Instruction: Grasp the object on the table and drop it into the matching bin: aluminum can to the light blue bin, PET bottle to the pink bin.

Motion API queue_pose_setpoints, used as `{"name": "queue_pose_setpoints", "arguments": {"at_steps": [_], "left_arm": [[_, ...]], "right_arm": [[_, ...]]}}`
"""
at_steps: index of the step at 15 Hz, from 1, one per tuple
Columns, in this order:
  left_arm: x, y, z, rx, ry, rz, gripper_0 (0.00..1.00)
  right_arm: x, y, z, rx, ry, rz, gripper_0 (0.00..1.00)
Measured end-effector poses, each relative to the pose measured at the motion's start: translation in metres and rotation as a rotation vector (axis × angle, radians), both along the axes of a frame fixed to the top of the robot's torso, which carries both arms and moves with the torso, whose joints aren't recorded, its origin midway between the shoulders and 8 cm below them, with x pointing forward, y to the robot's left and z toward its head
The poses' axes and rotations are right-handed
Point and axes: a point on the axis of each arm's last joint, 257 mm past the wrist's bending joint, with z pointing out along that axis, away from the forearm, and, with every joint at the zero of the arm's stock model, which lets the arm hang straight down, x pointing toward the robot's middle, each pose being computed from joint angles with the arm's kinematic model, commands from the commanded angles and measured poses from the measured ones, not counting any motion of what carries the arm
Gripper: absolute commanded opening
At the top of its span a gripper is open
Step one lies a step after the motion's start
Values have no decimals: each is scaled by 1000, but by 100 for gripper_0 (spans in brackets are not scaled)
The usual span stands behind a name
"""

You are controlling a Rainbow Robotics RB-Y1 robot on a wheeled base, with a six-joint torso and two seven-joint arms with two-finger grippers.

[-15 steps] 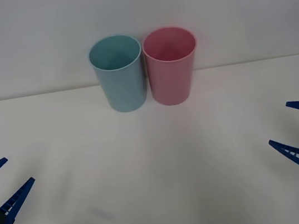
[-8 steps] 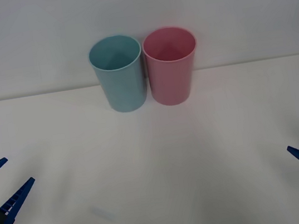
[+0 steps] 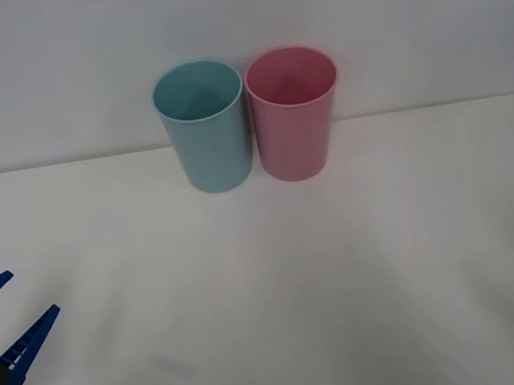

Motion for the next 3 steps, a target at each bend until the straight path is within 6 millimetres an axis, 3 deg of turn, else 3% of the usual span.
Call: {"name": "queue_pose_setpoints", "arguments": {"at_steps": [3], "left_arm": [[0,0,0,0,0,0,100]], "right_arm": [[-1,-1,-1,0,2,-3,100]]}}
